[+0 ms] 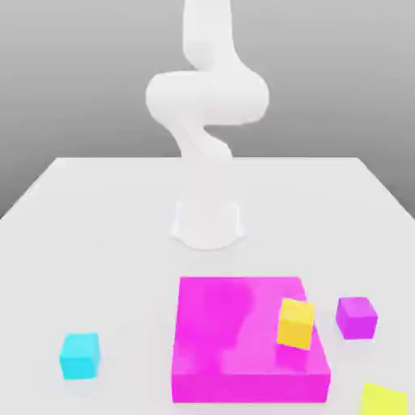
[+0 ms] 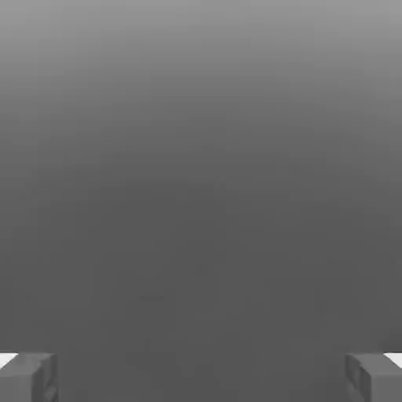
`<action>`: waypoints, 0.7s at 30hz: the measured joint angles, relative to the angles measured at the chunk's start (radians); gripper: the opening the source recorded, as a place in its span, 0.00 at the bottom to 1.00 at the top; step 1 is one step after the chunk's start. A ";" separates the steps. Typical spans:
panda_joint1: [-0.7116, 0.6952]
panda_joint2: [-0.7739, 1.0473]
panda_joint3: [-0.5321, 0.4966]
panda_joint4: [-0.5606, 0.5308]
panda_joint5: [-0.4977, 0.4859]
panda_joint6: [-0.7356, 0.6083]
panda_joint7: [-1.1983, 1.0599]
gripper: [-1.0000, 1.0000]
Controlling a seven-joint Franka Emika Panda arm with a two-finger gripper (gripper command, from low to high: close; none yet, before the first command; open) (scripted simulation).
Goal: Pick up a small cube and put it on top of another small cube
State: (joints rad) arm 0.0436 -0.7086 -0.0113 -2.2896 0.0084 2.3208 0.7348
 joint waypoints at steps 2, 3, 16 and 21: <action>0.035 0.077 -0.008 0.009 0.009 0.018 -0.056 0.50; 0.052 0.114 -0.012 0.013 0.012 0.026 -0.082 0.50; 0.205 0.587 0.001 0.067 0.069 0.133 -0.428 0.50; 0.258 0.767 0.025 0.087 0.060 0.175 -0.540 0.50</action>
State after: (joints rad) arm 0.3016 0.0585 0.0138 -2.2024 0.0685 2.4956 0.1948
